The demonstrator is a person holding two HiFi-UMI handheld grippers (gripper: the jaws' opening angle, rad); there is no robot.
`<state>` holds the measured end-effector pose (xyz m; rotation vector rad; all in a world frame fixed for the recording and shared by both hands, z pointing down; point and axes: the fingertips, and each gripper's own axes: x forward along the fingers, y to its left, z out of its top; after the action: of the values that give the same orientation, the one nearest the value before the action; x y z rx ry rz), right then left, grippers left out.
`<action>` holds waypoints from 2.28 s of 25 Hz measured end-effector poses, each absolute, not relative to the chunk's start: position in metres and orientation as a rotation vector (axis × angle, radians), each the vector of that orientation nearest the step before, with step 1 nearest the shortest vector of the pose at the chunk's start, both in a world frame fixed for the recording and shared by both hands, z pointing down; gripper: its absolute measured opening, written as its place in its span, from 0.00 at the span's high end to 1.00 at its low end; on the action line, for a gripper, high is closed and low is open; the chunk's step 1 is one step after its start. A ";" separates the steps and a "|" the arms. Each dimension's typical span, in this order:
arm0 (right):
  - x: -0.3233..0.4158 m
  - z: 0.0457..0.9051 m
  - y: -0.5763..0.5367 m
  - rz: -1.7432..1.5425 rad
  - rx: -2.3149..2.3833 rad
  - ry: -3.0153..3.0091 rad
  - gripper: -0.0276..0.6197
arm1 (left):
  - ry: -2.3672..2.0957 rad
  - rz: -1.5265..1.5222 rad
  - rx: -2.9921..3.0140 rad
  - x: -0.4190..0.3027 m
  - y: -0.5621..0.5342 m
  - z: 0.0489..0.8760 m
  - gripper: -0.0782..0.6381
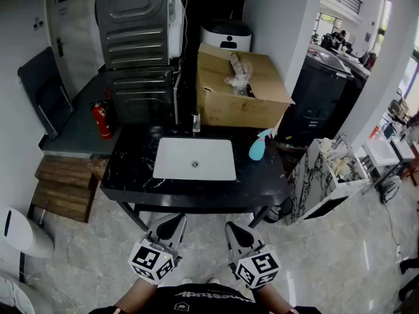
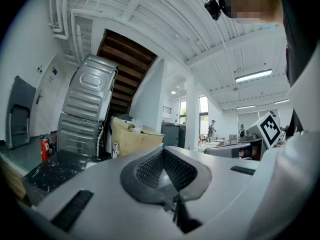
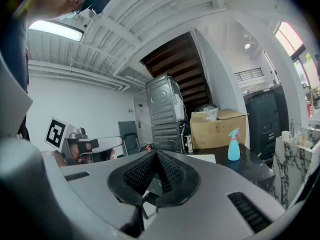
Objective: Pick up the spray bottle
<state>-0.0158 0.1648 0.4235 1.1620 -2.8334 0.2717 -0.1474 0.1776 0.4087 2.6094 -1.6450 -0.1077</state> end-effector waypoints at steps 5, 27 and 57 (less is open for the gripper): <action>-0.015 0.422 0.170 0.269 1.160 -2.831 0.90 | -1.639 -0.106 2.604 -0.146 0.182 0.409 0.87; 0.008 0.419 0.177 0.239 1.200 -2.842 0.90 | -1.587 -0.117 2.607 -0.122 0.183 0.416 0.87; 0.091 0.440 0.146 0.340 1.226 -2.885 0.90 | -1.559 -0.061 2.631 -0.035 0.146 0.425 0.87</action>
<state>0.0911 0.1461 0.4399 1.2256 -2.8846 0.3401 -0.0352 0.1459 0.4254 2.6307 -1.5592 -0.0605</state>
